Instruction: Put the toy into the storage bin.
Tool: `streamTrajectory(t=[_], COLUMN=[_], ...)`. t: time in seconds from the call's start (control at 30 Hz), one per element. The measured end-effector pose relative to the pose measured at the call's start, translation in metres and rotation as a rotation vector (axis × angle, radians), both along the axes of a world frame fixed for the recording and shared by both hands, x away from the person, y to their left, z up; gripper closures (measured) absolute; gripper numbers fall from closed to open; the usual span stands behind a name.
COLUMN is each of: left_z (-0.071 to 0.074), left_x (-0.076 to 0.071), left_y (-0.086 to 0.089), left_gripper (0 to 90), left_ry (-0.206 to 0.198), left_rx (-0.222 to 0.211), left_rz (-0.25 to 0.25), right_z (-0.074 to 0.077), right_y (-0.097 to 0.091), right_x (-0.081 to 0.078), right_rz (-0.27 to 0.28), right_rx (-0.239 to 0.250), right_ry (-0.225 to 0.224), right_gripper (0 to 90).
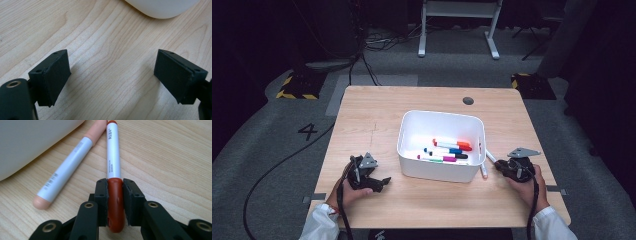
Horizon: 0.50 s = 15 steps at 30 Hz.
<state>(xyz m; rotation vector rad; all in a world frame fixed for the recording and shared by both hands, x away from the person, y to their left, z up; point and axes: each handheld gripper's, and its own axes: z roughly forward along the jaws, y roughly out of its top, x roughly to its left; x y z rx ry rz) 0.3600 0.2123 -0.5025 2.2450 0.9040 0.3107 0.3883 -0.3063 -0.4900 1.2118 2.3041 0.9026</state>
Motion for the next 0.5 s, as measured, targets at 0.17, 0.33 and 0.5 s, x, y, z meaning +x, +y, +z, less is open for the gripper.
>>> streamTrajectory(t=[0.17, 0.33, 0.5], left_z=[0.0000, 0.0000, 0.0001], left_x=[0.0000, 0.0000, 0.0000], left_y=[0.0000, 0.0000, 0.0001], left_gripper=[13.6, 13.6, 13.6], left_ry=[0.000, 0.000, 0.001], left_rx=[0.000, 0.000, 0.000], left_rz=[0.000, 0.000, -0.001], right_z=[0.0001, 0.0024, 0.0065], right_y=[-0.0014, -0.0044, -0.0078], right_x=[0.0006, 0.0014, 0.0014], right_rz=[0.003, -0.005, -0.014], right_rx=[0.008, 0.017, 0.036], right_ry=[0.002, -0.014, -0.027], right_gripper=[75.4, 75.3, 75.3])
